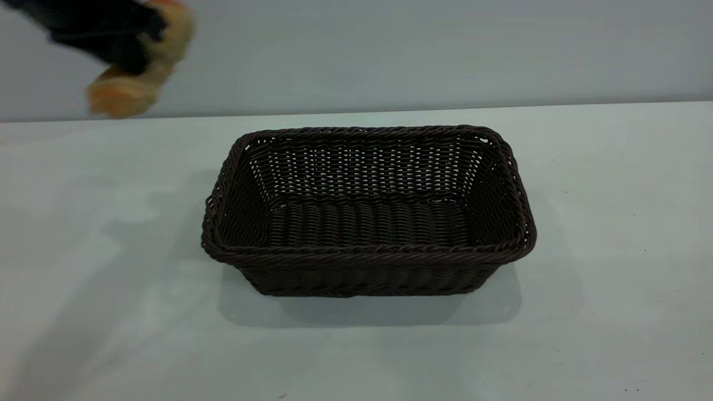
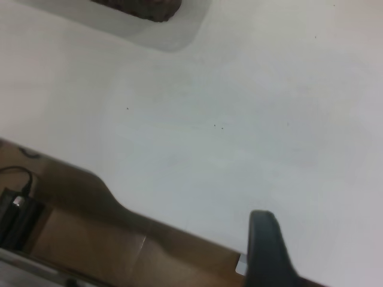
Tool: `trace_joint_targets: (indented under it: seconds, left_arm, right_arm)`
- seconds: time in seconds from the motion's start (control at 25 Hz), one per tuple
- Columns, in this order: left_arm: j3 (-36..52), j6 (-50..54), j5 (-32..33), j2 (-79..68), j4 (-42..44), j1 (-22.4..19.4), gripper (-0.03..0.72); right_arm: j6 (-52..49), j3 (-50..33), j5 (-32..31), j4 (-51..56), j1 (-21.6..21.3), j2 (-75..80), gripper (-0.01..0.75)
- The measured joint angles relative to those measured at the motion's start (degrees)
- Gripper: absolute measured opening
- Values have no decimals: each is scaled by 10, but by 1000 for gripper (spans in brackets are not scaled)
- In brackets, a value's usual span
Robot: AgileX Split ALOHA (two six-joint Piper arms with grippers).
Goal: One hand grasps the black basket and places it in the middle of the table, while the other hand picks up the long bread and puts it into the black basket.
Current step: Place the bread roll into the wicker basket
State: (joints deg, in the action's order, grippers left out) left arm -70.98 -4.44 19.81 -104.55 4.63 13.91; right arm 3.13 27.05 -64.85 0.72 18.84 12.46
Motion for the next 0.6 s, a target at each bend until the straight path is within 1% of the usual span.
trace_joint_targets:
  seconds: [0.12, 0.2, 0.28, 0.4, 0.52, 0.6]
  left_arm:
    - [0, -4, -10, -12, 1, 76, 87]
    - [0, -16, -40, -35, 1, 124, 87]
    - [0, -26, -78, -69, 1, 159, 87]
    - [0, -33, -125, -121, 1, 194, 81]
    - [0, -45, -143, -161, 2, 207, 86]
    - [0, -50, -146, -178, 2, 207, 129]
  right_arm:
    - [0, 0, 0, 0, 0, 0, 483]
    - [0, 0, 0, 0, 0, 0, 483]
    - [0, 0, 0, 0, 0, 0, 483]
    - [0, 0, 0, 0, 0, 0, 483]
    - [0, 0, 0, 0, 0, -2, 483]
    - [0, 0, 1, -1, 0, -16, 483]
